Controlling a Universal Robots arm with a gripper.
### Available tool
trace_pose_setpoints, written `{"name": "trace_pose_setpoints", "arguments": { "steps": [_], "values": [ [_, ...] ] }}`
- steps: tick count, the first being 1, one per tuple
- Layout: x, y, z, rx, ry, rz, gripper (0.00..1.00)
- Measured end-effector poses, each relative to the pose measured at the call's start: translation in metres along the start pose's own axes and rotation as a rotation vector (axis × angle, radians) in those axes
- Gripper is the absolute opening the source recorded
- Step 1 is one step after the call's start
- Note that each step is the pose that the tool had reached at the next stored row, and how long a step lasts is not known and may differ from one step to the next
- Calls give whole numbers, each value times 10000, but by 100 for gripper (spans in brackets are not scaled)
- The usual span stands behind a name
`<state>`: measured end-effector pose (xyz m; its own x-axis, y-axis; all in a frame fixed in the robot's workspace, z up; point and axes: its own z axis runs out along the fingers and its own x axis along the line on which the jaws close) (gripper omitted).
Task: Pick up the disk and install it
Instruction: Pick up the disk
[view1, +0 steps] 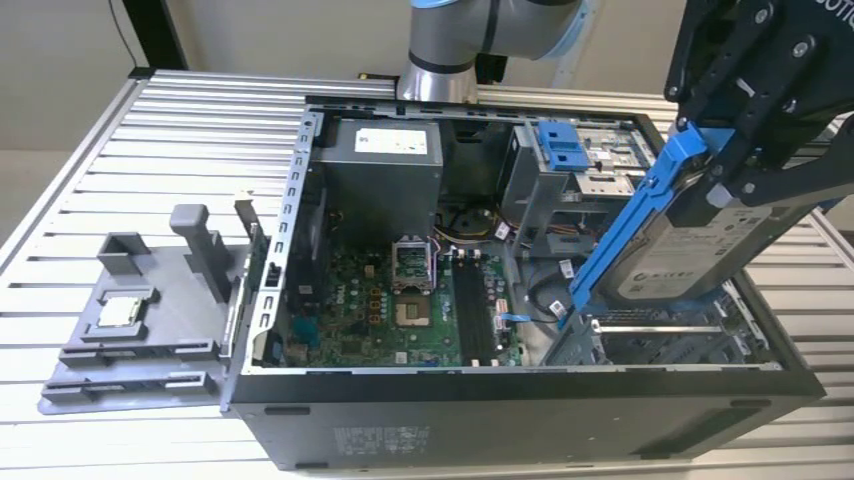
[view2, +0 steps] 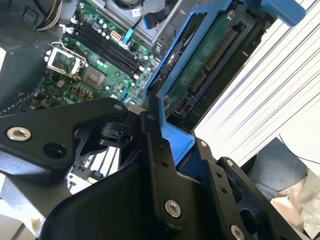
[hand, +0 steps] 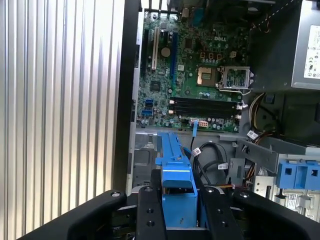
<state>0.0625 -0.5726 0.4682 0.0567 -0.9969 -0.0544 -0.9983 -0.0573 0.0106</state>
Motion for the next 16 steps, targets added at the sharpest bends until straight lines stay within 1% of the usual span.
{"name": "trace_pose_setpoints", "arguments": {
  "steps": [11,16],
  "values": [
    [12,-60,17,0,0,-1,0],
    [13,-66,20,0,0,0,0]
  ]
}}
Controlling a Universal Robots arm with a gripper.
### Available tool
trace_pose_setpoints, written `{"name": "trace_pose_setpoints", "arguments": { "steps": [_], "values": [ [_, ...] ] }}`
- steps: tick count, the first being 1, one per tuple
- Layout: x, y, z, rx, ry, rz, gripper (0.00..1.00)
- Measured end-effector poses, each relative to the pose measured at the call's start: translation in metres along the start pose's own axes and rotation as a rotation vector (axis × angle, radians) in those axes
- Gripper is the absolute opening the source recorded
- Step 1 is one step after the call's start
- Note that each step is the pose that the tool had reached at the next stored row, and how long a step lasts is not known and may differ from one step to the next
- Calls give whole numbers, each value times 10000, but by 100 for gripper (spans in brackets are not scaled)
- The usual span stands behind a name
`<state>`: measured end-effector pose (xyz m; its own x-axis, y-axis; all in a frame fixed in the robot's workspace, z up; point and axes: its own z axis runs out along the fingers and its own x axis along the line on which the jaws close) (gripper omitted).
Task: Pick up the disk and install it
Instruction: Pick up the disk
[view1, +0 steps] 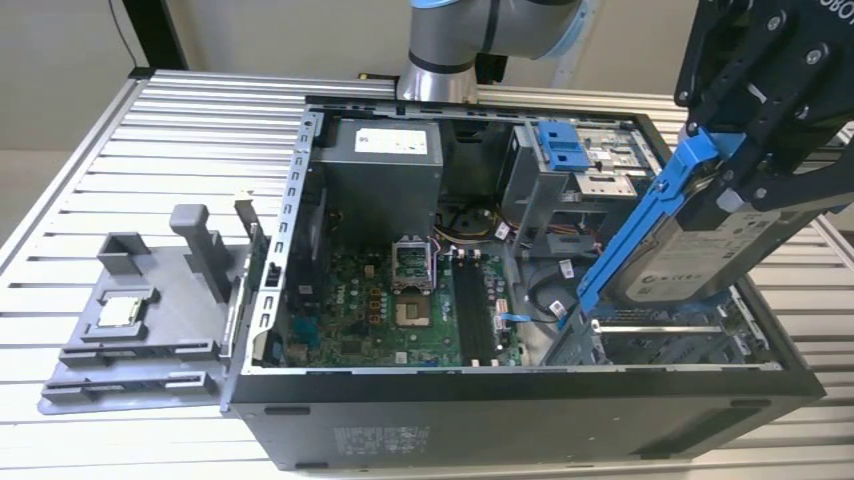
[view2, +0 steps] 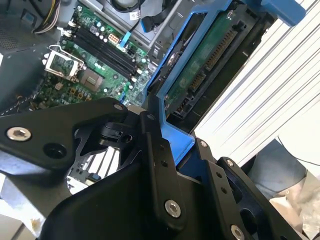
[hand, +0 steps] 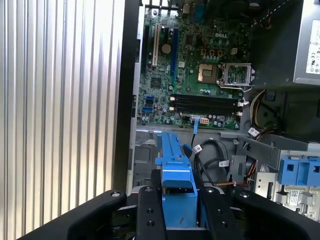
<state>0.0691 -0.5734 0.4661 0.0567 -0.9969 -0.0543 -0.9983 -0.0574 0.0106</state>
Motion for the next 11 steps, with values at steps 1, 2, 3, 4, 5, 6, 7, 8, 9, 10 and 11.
{"name": "trace_pose_setpoints", "arguments": {
  "steps": [1,2,3,4,5,6,7,8,9,10,11],
  "values": [
    [0,0,1,0,0,0,0],
    [0,0,3,0,-1,0,0],
    [0,-1,5,1,-2,0,0],
    [0,-1,8,0,-1,0,0],
    [1,-2,14,0,-1,0,0],
    [1,-2,17,0,0,0,0],
    [1,-2,20,0,0,0,0],
    [1,-3,23,0,0,0,0],
    [2,-3,24,0,1,0,0],
    [2,-3,25,0,1,0,0],
    [2,-3,27,0,0,0,0]
  ]
}}
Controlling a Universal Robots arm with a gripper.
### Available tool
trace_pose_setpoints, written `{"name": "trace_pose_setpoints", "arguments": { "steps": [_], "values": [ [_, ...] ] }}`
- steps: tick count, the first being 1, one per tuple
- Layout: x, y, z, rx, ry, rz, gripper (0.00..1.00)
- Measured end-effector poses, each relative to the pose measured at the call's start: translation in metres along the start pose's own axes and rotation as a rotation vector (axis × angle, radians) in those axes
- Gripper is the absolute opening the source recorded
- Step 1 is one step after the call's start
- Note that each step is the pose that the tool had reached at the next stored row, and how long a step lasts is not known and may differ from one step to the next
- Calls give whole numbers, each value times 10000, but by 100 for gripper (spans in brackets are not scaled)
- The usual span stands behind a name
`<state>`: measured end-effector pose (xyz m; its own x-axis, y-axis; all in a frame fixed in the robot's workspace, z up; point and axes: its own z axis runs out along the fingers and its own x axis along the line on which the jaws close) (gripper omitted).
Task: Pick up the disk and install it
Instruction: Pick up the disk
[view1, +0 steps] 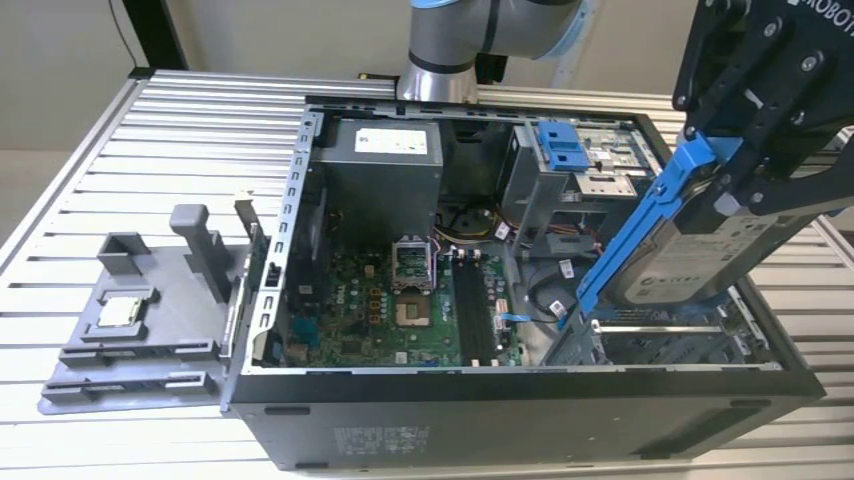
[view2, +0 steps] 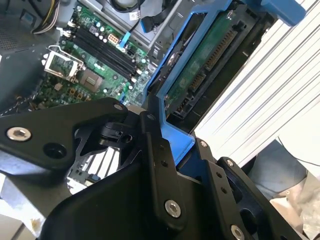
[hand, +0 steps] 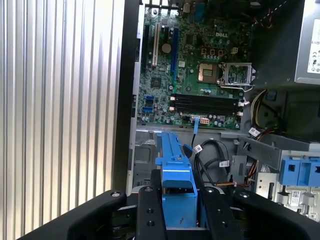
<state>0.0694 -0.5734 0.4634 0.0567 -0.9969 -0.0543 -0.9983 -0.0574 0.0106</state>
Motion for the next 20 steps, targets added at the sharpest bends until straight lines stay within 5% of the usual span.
{"name": "trace_pose_setpoints", "arguments": {
  "steps": [8,15,20],
  "values": [
    [3,-31,22,10,-21,10,0],
    [12,-142,62,30,-218,161,0],
    [20,-168,100,50,-252,444,0]
  ]
}}
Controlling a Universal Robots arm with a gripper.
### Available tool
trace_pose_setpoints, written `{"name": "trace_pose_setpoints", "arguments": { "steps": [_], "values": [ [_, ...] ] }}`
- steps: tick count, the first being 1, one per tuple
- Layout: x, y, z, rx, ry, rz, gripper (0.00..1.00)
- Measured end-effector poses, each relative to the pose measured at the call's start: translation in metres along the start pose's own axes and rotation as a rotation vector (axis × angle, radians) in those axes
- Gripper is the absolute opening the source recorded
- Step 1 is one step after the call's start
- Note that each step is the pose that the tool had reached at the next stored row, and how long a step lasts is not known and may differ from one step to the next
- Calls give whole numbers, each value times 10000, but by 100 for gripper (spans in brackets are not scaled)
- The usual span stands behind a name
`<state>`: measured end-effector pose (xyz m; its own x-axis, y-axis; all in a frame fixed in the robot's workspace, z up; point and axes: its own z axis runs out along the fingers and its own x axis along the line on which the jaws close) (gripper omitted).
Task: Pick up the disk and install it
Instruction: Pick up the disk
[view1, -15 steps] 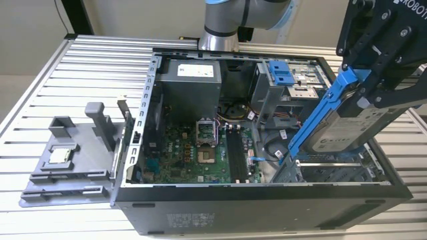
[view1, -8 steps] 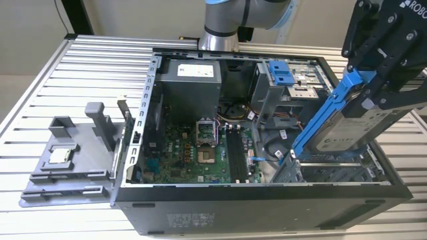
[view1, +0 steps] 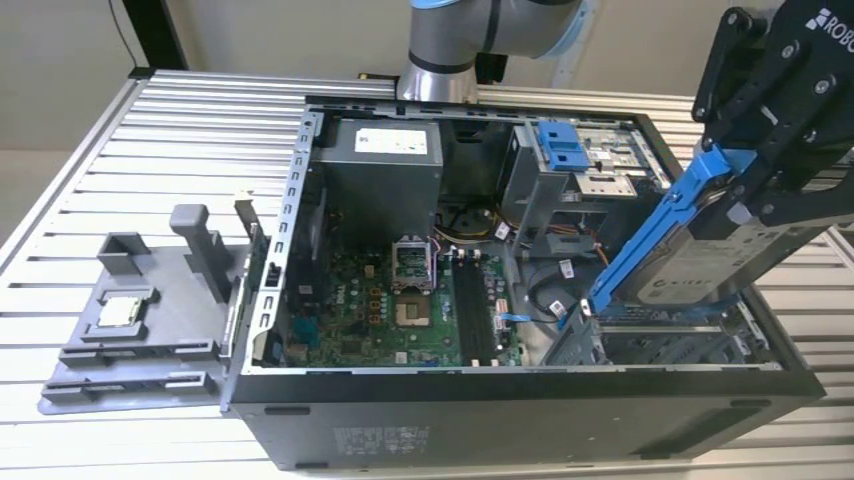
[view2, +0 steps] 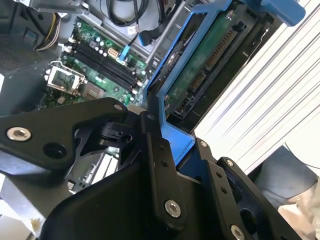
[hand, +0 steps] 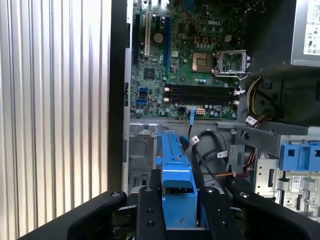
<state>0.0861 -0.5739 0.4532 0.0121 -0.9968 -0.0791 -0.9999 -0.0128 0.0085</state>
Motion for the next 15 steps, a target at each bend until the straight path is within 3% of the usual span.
{"name": "trace_pose_setpoints", "arguments": {
  "steps": [15],
  "values": [
    [12,-43,127,20,-96,99,0]
  ]
}}
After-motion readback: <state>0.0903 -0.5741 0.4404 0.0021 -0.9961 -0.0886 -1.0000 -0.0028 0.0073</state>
